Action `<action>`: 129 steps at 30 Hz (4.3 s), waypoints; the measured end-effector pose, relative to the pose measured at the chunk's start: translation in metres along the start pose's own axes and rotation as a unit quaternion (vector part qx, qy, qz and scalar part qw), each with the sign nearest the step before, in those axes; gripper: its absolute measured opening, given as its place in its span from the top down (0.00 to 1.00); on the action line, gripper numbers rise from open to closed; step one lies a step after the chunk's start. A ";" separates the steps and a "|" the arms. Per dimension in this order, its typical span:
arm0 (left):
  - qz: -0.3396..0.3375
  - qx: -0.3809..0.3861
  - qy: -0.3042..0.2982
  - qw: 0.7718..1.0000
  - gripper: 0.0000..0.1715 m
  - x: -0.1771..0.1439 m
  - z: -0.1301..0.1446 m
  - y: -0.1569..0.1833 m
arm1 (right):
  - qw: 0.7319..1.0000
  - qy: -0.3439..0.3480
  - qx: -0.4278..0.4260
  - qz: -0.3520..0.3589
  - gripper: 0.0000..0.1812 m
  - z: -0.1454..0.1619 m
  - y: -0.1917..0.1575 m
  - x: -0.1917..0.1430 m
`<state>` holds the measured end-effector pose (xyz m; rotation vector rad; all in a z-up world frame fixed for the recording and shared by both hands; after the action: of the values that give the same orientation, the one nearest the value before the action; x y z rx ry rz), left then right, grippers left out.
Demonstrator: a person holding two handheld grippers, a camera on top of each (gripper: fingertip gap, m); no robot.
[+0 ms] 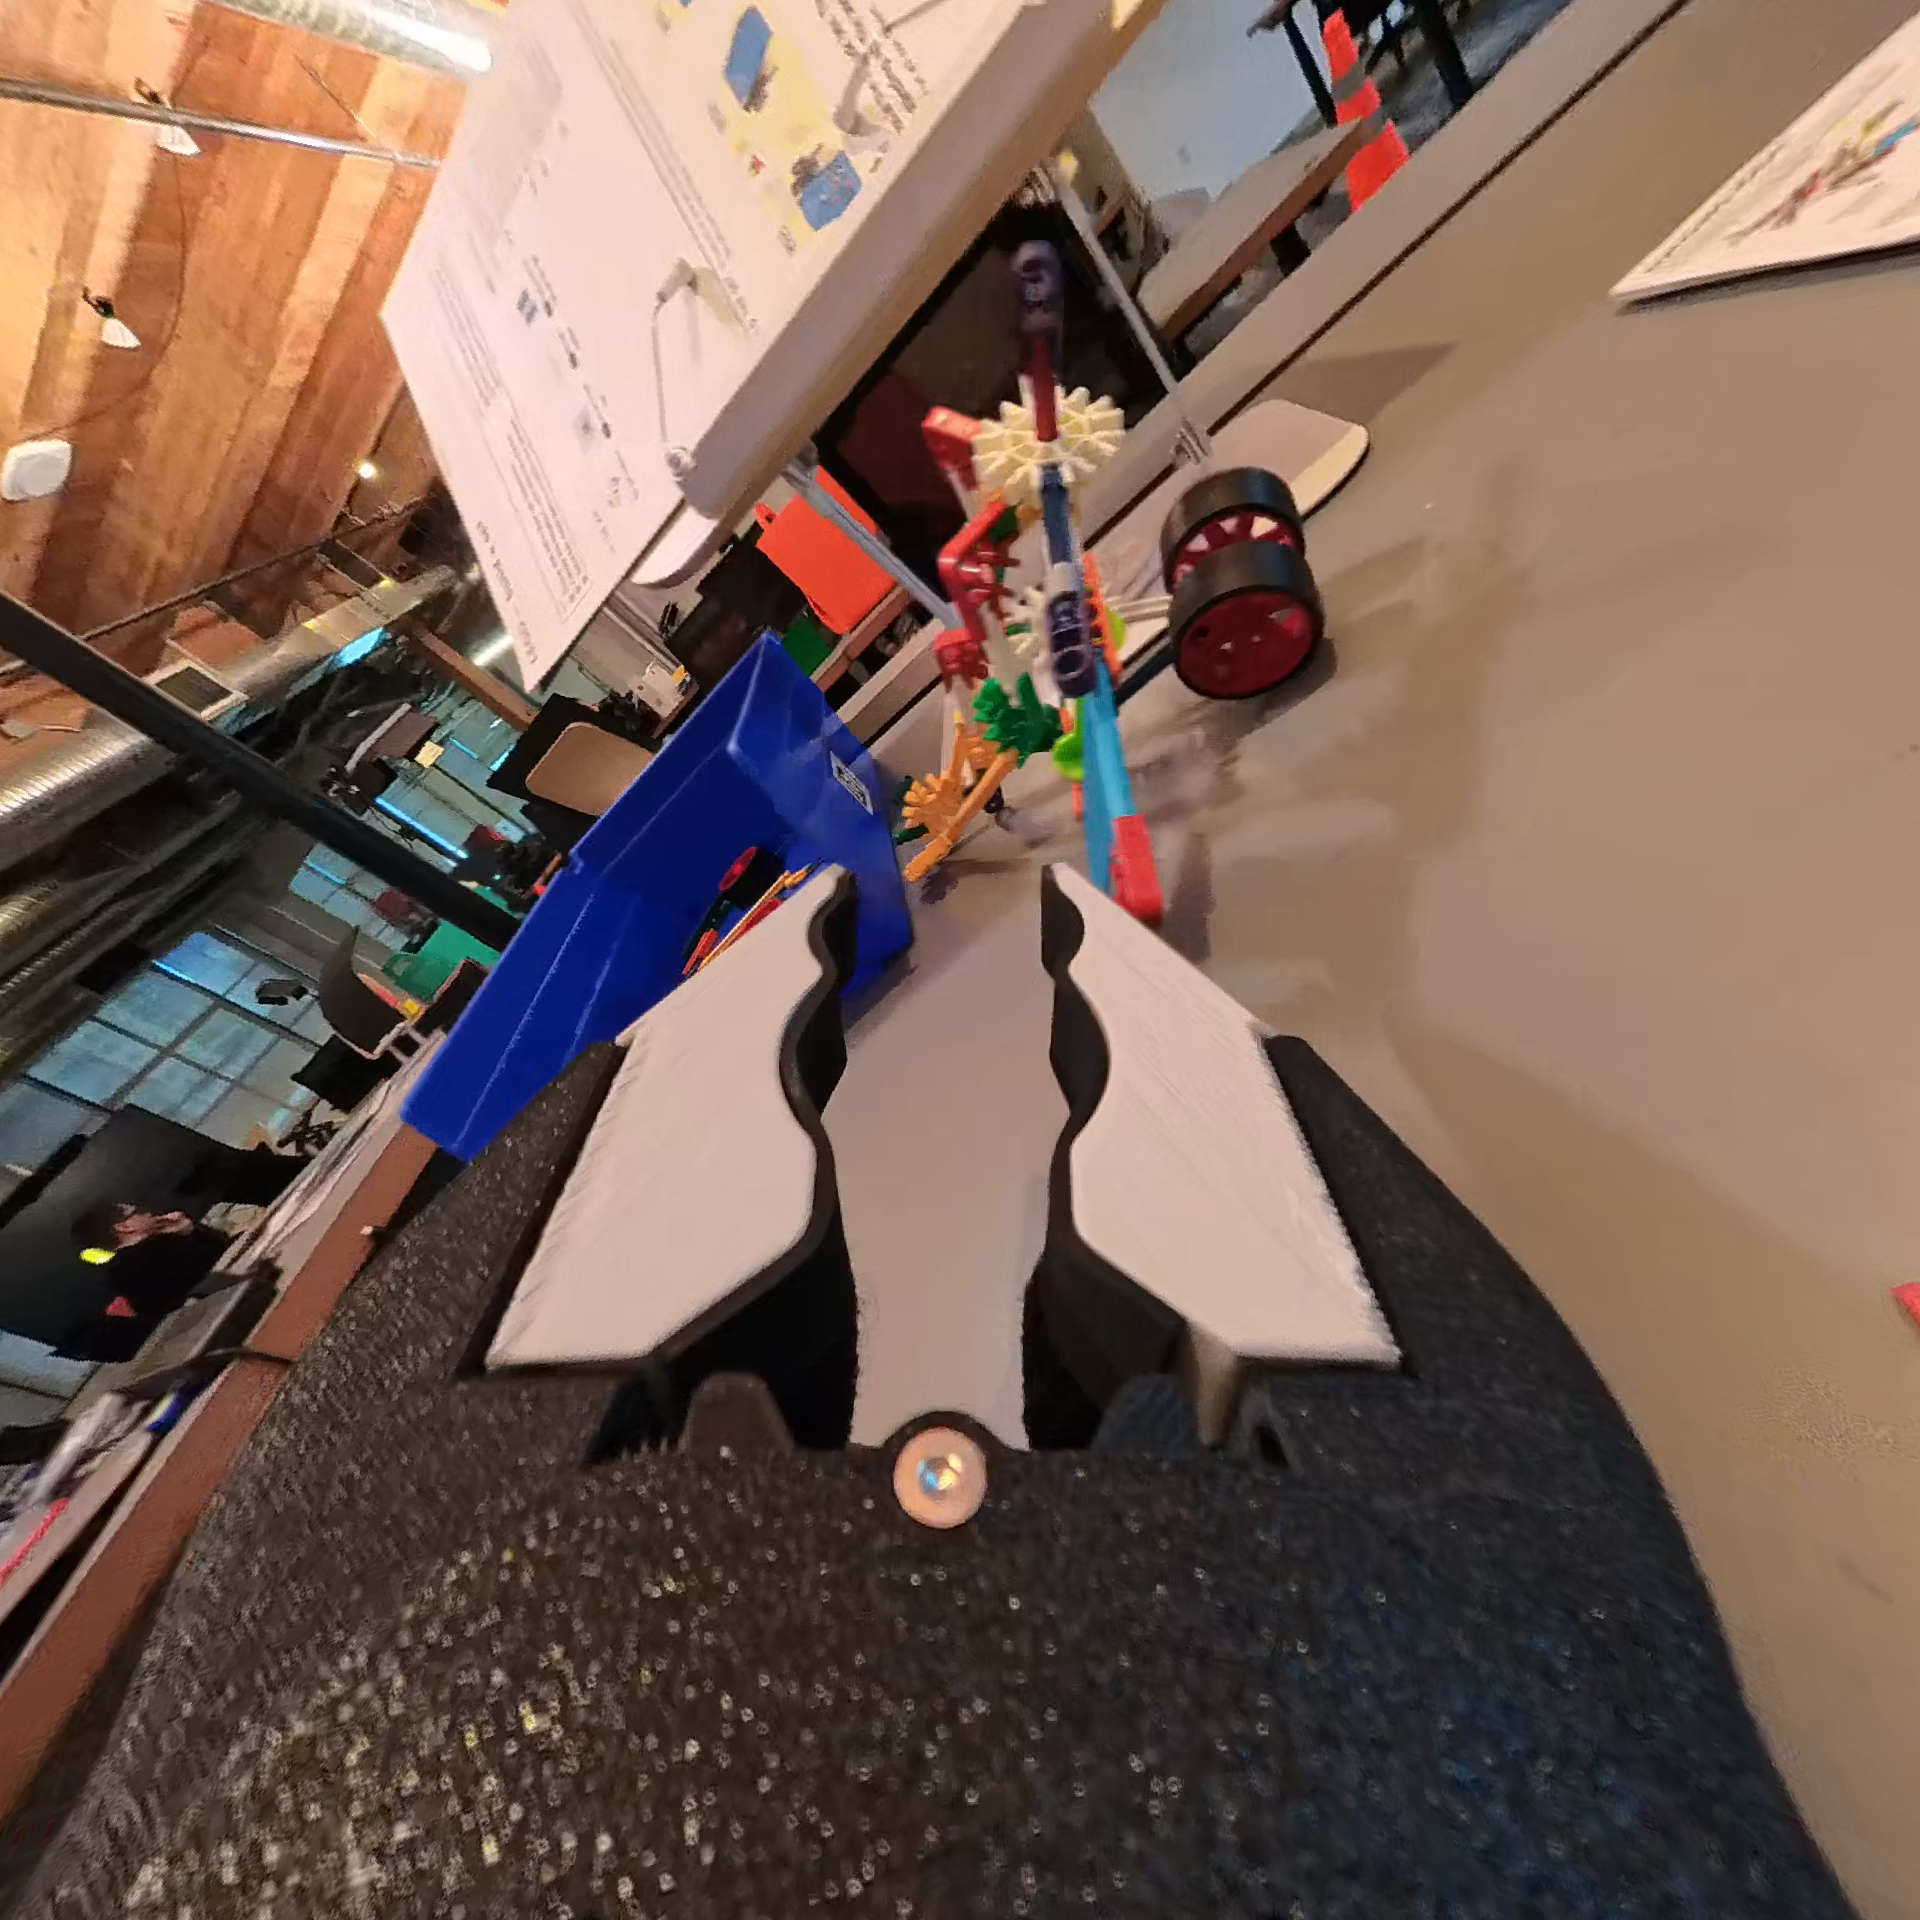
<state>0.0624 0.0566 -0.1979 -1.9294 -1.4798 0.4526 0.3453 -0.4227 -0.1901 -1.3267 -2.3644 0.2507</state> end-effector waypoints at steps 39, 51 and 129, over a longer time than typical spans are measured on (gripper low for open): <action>0.200 -0.202 0.002 0.959 0.92 -0.290 0.123 -0.030 | 0.941 -0.135 -0.303 -0.071 0.73 0.168 -0.011 0.719; 0.197 -0.332 -0.395 0.834 0.62 -0.219 0.492 -0.045 | 0.892 -0.143 -0.413 -0.113 0.76 0.214 -0.030 0.711; 0.076 -0.333 -0.561 0.754 0.93 -0.184 0.970 0.096 | 0.844 -0.132 -0.501 -0.135 0.91 0.262 -0.054 0.736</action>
<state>-0.5310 0.1483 -0.9876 -2.4629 -2.4686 1.5342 -0.1492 0.1840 -0.2095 -1.3363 -3.0043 -1.1079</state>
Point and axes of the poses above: each gripper's, where its closed fingertips meet, x out along the fingers, z out of its underside, y = z × x across the jaws, the point moved 5 cm from there along -x, back along the fingers, and after that the axes turned 14 degrees about y, right-handed, at the moved point
